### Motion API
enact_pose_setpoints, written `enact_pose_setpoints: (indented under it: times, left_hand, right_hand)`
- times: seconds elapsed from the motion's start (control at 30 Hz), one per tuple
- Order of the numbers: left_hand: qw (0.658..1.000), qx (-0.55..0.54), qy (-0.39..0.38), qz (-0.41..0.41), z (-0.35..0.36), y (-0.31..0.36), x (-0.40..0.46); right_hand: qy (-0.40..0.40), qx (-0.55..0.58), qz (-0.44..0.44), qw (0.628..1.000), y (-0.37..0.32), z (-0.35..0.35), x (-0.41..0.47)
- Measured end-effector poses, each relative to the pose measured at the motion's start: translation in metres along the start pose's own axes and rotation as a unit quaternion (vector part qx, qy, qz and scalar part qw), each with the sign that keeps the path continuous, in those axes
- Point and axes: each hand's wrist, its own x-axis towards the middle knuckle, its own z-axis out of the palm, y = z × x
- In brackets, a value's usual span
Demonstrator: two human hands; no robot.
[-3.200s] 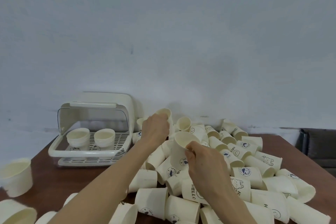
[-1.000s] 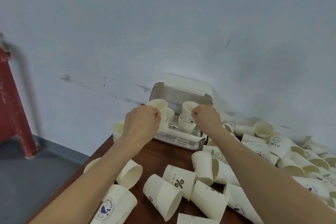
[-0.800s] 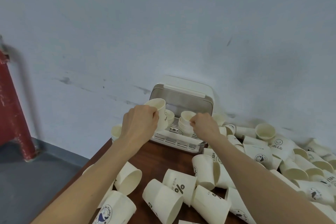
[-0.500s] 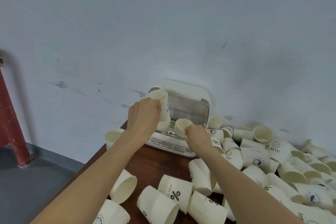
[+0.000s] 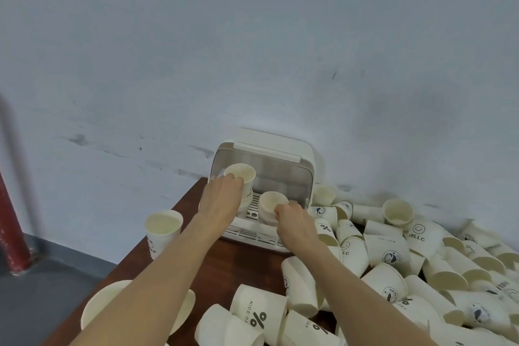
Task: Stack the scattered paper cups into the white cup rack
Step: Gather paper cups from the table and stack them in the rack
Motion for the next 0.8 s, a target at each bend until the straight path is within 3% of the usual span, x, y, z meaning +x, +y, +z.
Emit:
enact_pose_setpoints:
  times: [0.4,0.63,0.8]
  left_hand:
    - [0.997,0.032,-0.072,0.016,0.026,0.003,-0.003]
    - [0.995,-0.031,-0.090,0.003,0.027,0.003,-0.013]
    - [0.995,-0.076,-0.060,0.001,0.011,0.007,-0.035]
  right_hand:
    - [-0.007,0.010,-0.001,1.000,-0.002,-0.003,-0.003]
    - [-0.003,0.018,-0.002,1.000,-0.006,-0.012,-0.012]
    - [0.031,0.038,0.002,0.999,-0.006,-0.017,-0.025]
